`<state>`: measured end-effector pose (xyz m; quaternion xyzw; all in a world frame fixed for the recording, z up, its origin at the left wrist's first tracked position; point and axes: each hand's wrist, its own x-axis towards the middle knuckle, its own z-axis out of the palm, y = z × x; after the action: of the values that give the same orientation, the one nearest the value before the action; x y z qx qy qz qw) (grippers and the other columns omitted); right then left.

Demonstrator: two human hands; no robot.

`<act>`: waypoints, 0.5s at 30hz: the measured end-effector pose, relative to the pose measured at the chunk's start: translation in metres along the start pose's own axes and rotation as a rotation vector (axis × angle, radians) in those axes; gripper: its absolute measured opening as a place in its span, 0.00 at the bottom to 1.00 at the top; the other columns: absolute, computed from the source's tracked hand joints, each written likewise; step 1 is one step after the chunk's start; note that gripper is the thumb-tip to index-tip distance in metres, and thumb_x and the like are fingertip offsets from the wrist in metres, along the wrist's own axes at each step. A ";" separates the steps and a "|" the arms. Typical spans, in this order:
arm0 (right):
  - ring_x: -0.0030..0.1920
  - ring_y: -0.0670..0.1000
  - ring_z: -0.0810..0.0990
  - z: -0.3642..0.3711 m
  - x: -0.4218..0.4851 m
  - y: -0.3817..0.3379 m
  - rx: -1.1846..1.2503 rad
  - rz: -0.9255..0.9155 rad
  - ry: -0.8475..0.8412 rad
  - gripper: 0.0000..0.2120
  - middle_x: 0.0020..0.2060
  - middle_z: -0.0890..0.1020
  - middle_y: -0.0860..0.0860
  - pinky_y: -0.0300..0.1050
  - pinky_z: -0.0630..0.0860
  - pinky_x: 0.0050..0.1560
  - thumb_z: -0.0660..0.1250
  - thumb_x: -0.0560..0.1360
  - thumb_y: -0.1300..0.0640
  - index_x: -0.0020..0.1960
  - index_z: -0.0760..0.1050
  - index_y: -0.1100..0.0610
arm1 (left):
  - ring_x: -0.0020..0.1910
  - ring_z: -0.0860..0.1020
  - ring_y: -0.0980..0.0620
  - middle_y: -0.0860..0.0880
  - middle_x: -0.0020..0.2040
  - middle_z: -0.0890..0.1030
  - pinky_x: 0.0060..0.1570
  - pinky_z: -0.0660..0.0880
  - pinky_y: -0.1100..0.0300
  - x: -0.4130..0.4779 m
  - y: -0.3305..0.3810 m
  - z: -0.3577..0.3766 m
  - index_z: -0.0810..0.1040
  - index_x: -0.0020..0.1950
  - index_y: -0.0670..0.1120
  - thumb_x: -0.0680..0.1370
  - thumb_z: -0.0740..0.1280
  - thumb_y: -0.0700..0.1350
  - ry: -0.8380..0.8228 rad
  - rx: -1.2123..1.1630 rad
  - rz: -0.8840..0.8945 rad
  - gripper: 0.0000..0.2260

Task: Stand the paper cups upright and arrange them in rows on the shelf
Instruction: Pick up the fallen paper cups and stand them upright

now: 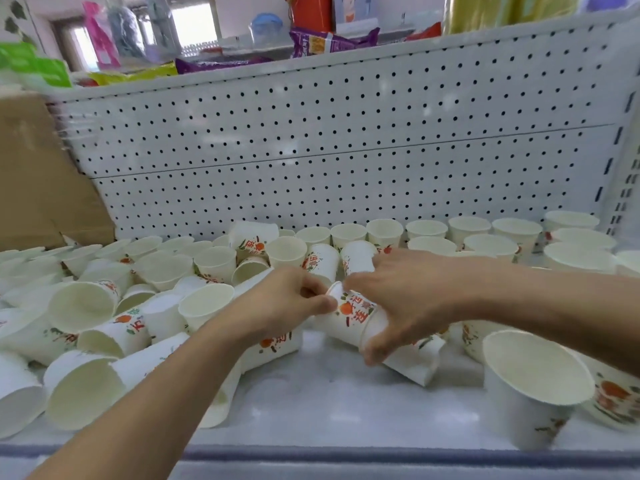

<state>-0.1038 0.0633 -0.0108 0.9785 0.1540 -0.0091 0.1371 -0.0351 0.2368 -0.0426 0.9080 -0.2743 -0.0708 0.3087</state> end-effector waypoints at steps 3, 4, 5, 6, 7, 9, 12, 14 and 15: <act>0.57 0.49 0.67 -0.006 -0.002 -0.003 0.085 0.062 0.032 0.43 0.59 0.74 0.47 0.48 0.68 0.59 0.66 0.64 0.27 0.72 0.58 0.44 | 0.37 0.79 0.54 0.54 0.38 0.83 0.38 0.77 0.58 -0.002 -0.002 -0.013 0.82 0.41 0.53 0.77 0.68 0.50 0.022 0.012 0.060 0.06; 0.57 0.47 0.67 -0.012 -0.006 -0.004 0.140 0.099 0.060 0.43 0.61 0.74 0.44 0.46 0.68 0.59 0.66 0.65 0.28 0.73 0.57 0.44 | 0.39 0.81 0.50 0.53 0.39 0.83 0.41 0.79 0.53 -0.002 -0.005 -0.017 0.82 0.42 0.53 0.77 0.68 0.51 0.030 0.008 0.084 0.06; 0.56 0.45 0.68 -0.017 -0.011 -0.004 0.205 0.153 0.090 0.41 0.59 0.74 0.42 0.45 0.69 0.57 0.67 0.66 0.30 0.73 0.59 0.43 | 0.41 0.81 0.47 0.51 0.39 0.84 0.45 0.80 0.49 -0.004 -0.008 -0.021 0.82 0.42 0.52 0.77 0.68 0.51 0.032 -0.003 0.108 0.06; 0.52 0.44 0.69 -0.021 -0.017 -0.006 0.255 0.213 0.129 0.38 0.55 0.74 0.40 0.44 0.70 0.53 0.68 0.67 0.31 0.71 0.61 0.43 | 0.42 0.81 0.45 0.50 0.40 0.84 0.46 0.80 0.48 -0.005 -0.011 -0.024 0.82 0.42 0.52 0.77 0.68 0.51 0.031 -0.009 0.129 0.07; 0.48 0.43 0.70 -0.024 -0.023 -0.009 0.277 0.270 0.168 0.35 0.49 0.73 0.39 0.43 0.70 0.48 0.68 0.67 0.32 0.69 0.65 0.44 | 0.42 0.82 0.45 0.50 0.40 0.84 0.46 0.79 0.48 -0.007 -0.013 -0.027 0.82 0.43 0.52 0.77 0.68 0.51 0.031 -0.009 0.143 0.06; 0.43 0.45 0.72 -0.021 -0.032 -0.019 0.250 0.379 0.186 0.29 0.44 0.73 0.41 0.44 0.69 0.43 0.69 0.68 0.35 0.64 0.70 0.46 | 0.41 0.82 0.47 0.53 0.40 0.84 0.44 0.80 0.49 -0.007 -0.017 -0.030 0.83 0.45 0.52 0.77 0.68 0.51 0.028 0.005 0.159 0.06; 0.47 0.51 0.76 -0.004 -0.036 -0.040 0.173 0.482 0.079 0.25 0.48 0.78 0.47 0.47 0.75 0.47 0.68 0.68 0.37 0.59 0.73 0.51 | 0.41 0.82 0.53 0.56 0.43 0.83 0.46 0.81 0.50 -0.004 -0.021 -0.029 0.83 0.49 0.52 0.77 0.68 0.50 0.009 0.024 0.198 0.05; 0.50 0.53 0.77 0.008 -0.033 -0.052 0.169 0.531 0.062 0.26 0.51 0.79 0.50 0.47 0.74 0.45 0.68 0.69 0.37 0.60 0.71 0.51 | 0.42 0.81 0.56 0.56 0.45 0.84 0.47 0.80 0.53 -0.003 -0.022 -0.030 0.83 0.51 0.52 0.77 0.68 0.50 0.001 0.042 0.221 0.06; 0.50 0.54 0.77 0.013 -0.029 -0.057 0.177 0.548 0.074 0.27 0.52 0.78 0.50 0.46 0.72 0.43 0.67 0.69 0.36 0.61 0.70 0.51 | 0.42 0.81 0.56 0.56 0.45 0.84 0.47 0.80 0.54 -0.003 -0.022 -0.031 0.83 0.52 0.52 0.77 0.68 0.50 -0.001 0.061 0.229 0.07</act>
<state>-0.1487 0.1029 -0.0362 0.9914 -0.1126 0.0507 0.0429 -0.0185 0.2691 -0.0312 0.8795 -0.3786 -0.0272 0.2870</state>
